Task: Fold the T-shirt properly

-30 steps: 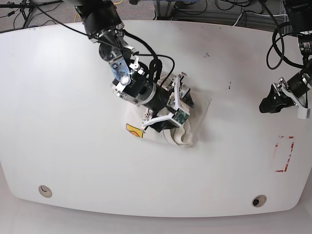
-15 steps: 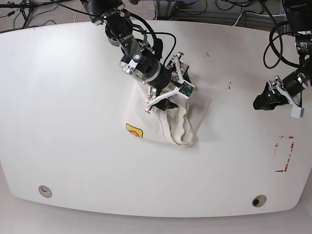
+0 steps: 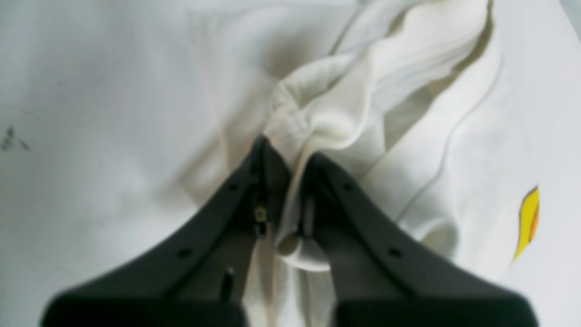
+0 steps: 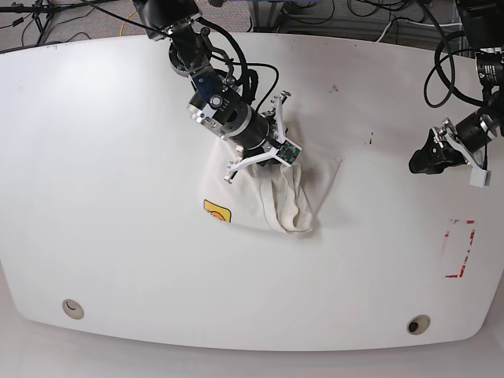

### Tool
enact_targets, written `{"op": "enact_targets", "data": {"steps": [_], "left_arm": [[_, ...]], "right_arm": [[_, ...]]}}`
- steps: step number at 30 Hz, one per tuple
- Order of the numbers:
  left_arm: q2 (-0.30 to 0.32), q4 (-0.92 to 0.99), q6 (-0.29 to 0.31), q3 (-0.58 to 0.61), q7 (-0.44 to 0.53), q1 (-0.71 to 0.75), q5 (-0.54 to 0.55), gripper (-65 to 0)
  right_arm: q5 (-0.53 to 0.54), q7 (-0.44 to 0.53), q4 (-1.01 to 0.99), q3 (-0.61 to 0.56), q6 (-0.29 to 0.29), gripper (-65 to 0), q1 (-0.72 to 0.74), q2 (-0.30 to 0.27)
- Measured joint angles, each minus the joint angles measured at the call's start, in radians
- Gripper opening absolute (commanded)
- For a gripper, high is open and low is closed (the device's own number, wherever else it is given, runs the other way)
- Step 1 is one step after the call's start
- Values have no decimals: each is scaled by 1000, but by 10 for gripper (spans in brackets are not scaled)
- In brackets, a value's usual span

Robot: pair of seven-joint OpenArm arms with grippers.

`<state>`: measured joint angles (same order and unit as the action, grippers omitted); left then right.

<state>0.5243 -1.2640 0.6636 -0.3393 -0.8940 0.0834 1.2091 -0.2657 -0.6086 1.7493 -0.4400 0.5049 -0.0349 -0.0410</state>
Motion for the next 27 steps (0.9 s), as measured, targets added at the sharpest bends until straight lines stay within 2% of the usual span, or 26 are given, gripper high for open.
{"op": "enact_targets", "data": {"steps": [2,9,19,27], "left_arm": [[0,0,0,0,-3,2,-1,-318],[1,1,0,0,1,8,-2,-318],[-23,0,0,0,1,19,-76,-318],[-35,-1,0,0,0,24,-118,-318]], "right_arm": [[0,-6,11,0,0,-629,-3,12],[-4,-5,55,0,0,-650,-3,60],[-4,-15,56,-6,0,-650,55,145],[2,-14,56,-6,0,-650,101,158]]}}
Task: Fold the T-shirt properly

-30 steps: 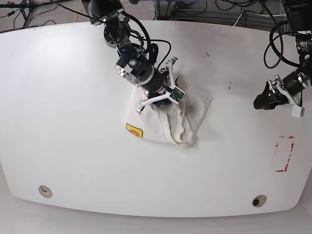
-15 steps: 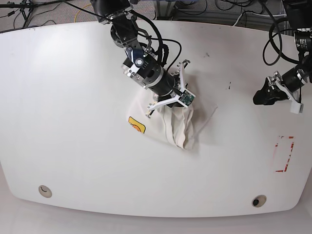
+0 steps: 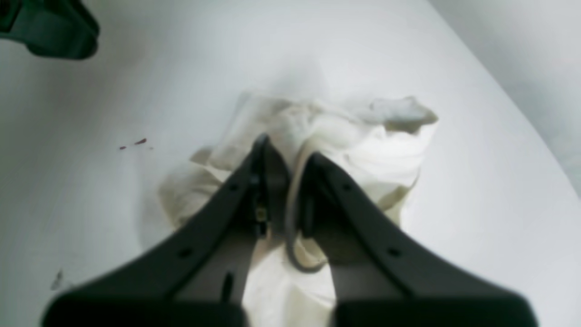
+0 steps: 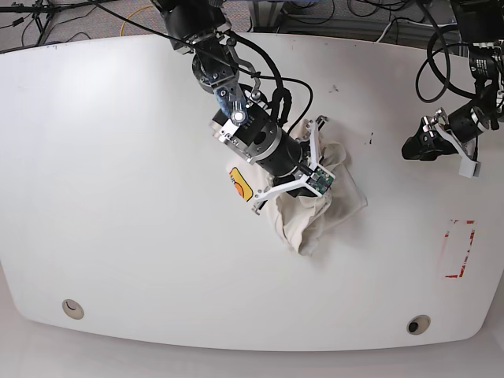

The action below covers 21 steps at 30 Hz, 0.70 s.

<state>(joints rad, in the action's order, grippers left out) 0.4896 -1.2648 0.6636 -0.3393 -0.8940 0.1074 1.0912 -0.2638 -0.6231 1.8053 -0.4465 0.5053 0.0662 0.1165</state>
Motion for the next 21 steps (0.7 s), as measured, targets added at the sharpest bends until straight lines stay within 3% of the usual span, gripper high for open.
{"op": "enact_targets", "data": {"steps": [10,16,21], "left_arm": [[-6,0,0,0,-1,-25,-1,-318],[-72,5,-12,4,-3,-157,-13,-317],[-125,4,-89,76,6,-277,-108,-315]], "right_arm": [[-1,2,0,0,0,-648,17,0],[1,3,0,0,0,-648,5,3],[2,3,0,1,3,-648,-18,0]]}}
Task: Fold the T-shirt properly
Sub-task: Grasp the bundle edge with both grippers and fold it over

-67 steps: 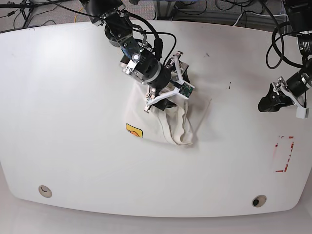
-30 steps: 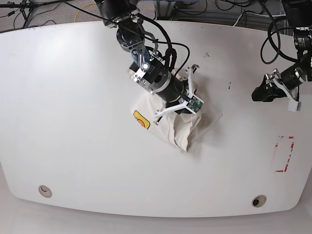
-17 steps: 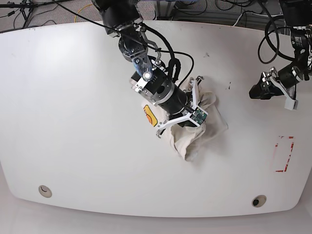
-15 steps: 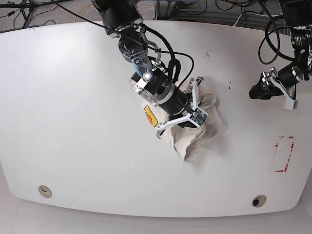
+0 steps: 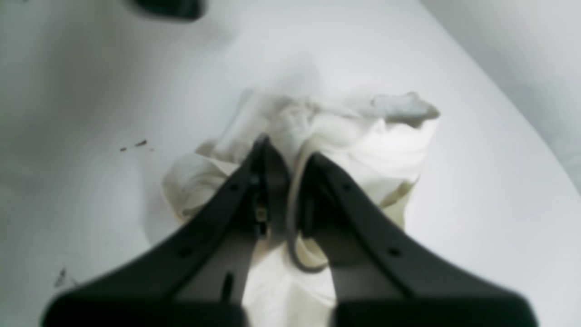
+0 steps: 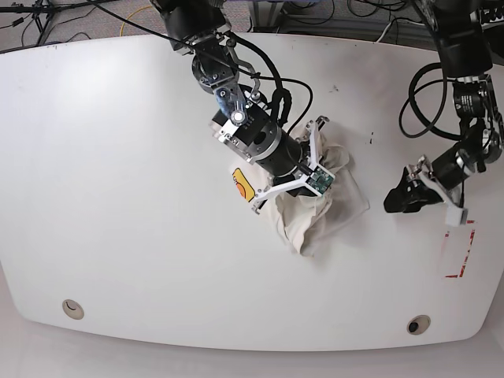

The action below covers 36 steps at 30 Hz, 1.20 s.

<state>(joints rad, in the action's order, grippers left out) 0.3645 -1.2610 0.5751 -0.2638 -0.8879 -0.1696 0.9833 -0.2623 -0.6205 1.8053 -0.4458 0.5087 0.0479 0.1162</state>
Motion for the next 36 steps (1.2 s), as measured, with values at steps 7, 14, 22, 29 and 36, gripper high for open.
{"op": "enact_targets", "data": {"steps": [7,14,22,29,36], "left_arm": [[-135,8,-10,49,-4,-80,-185,-317],[-237,148,-11,41,-2,-140,-416,-319],[-260,217,-10,43,98,-152,-505,-432],[-249,350,6,40,154,-184,-480,-525],[-248,365,8,40,169,-162,-460,-525]], "right_arm": [[0,0,0,-2,0,-648,-3,5],[-3,-2,9,-2,4,-648,-7,1],[-4,-4,52,0,7,-648,-18,0],[-3,-4,80,0,7,-648,-20,-2],[-3,-11,77,-21,6,-648,-6,-3]]}}
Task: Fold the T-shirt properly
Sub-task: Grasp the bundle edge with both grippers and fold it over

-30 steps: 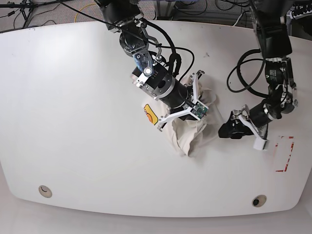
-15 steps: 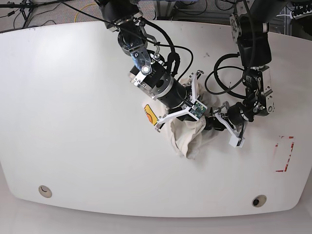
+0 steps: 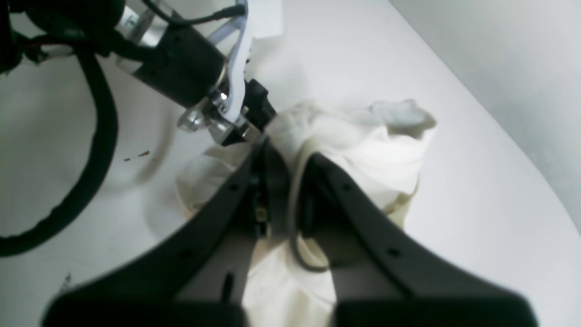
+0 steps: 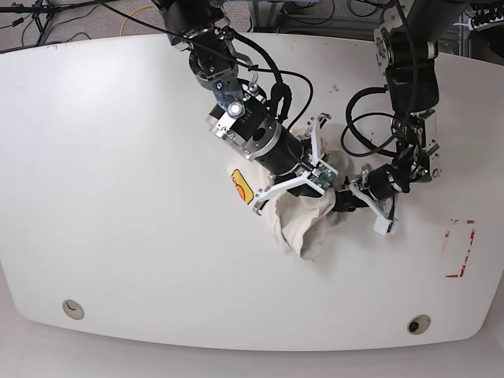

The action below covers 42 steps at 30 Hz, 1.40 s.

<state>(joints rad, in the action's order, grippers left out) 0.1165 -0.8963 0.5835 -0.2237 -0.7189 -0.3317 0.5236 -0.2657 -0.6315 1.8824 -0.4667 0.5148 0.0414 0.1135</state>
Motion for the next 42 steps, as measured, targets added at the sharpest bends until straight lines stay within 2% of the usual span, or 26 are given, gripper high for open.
{"op": "enact_targets", "data": {"steps": [5,7,13,17,21,30,33,35,36,37,42], "left_arm": [[0,-6,21,-1,6,35,55,-525],[0,-11,27,-5,-5,37,57,-525],[-5,-104,63,-3,-33,101,37,-525],[-5,-177,75,-3,-78,142,51,-525],[-6,-234,70,-2,-126,159,25,-525],[-5,-273,69,-5,-120,196,32,-525],[-5,-273,69,-5,-122,196,31,-525],[-5,-273,69,-5,-122,196,31,-525],[-5,-273,69,-5,-121,196,31,-525],[-5,-273,70,-5,-122,196,32,-525],[-5,-273,70,-5,-122,196,32,-525]], "right_arm": [[5,9,-53,-18,0,-634,38,6],[3,11,-83,-21,1,-599,53,9],[5,8,-159,-46,-3,-420,92,4],[4,15,-214,-50,-3,-387,118,6],[5,19,-270,-48,-2,-388,145,21],[3,20,-364,-50,-3,-392,204,28],[4,18,-352,-50,-3,-468,202,27],[4,19,-352,-50,-3,-558,203,28],[3,19,-352,-50,-3,-628,203,29],[6,19,-352,-50,-3,-650,203,29],[7,19,-352,-50,-2,-639,206,30]]}}
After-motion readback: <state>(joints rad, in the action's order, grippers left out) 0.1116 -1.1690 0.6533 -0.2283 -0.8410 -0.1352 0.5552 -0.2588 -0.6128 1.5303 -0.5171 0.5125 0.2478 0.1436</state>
